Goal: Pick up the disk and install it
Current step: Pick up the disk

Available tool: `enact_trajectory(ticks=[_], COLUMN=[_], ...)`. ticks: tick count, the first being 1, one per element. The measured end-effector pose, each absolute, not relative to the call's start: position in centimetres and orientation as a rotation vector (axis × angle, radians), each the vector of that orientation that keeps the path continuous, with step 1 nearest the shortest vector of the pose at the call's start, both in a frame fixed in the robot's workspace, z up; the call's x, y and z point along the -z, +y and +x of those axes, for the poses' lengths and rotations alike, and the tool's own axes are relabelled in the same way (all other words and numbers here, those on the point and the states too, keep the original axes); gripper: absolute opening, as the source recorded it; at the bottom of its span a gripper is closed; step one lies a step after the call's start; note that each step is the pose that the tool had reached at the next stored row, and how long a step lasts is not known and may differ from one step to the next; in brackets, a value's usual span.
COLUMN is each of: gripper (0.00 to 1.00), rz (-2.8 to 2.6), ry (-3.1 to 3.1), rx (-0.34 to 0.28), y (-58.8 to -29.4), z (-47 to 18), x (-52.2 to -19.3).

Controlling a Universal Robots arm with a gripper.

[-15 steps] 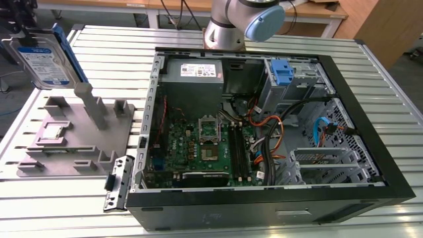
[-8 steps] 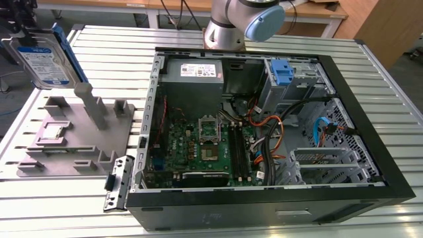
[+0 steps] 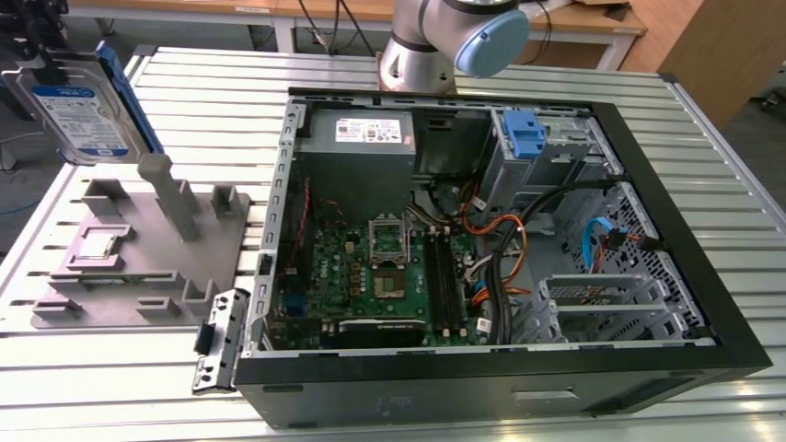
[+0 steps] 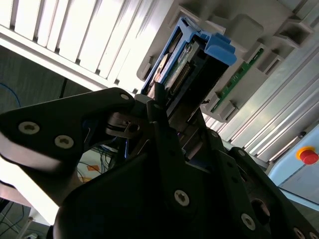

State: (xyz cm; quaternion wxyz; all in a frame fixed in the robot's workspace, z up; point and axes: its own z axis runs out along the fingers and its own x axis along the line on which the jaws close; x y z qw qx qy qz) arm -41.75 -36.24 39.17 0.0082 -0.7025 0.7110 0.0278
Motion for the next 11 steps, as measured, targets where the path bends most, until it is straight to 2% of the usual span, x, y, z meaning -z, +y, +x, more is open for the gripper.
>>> enact_trajectory(ticks=[11], gripper=[0.35], rz=[-2.196], ry=[2.222], rx=[-0.087], y=[-36.25], z=[-41.76], x=[-39.28])
